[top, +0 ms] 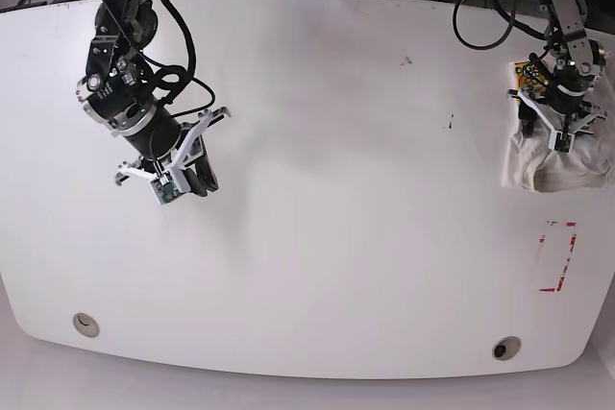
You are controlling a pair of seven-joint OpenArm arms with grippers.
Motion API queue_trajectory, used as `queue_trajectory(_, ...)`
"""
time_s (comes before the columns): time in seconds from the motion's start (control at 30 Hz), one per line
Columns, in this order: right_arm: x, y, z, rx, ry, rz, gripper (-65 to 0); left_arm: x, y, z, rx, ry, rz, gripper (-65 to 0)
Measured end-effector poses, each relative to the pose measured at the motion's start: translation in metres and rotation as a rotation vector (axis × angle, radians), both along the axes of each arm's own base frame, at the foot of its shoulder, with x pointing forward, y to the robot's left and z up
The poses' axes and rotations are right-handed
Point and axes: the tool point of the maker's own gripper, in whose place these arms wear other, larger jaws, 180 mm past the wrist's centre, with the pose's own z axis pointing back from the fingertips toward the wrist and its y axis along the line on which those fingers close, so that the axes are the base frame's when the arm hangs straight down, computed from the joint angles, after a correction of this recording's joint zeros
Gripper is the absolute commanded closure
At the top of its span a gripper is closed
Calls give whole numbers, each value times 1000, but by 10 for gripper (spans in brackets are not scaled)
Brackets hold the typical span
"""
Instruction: Layout the t-shirt on the table in an organized manner, then fold the t-shirt properly
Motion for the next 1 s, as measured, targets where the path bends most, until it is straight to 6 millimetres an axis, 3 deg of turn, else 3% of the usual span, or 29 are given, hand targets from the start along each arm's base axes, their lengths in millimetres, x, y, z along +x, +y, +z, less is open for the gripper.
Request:
queue_trajectory(0.23,-1,4,1,21,-1,10,-86,-12,1,18,76,59,-48,-385)
queue_trajectory(0.33,-2,9,5,62,-6,29,-86,-10,-16,31,93,62,-63,-385)
queue_trajectory(0.43,-2,13,8,91,-10,40,-86,-5,-48,44,56,40,-82,-385)
queue_trajectory(0.53,-2,15,9,104,-11,46,-86,-6,-79,46,-2,45,-113,-385)
queue_trajectory(0.6,-3,16,10,110,-12,48,-86,-9,-84,40,-17,69,-111,-385)
queue_trajectory(0.8,-3,16,10,113,-12,50,-86,-27,-71,9,-29,174,-66,-385)
queue_trajectory(1.0,-5,18,9,85,-18,86,-86,-43,-50,-9,-79,217,17,-385)
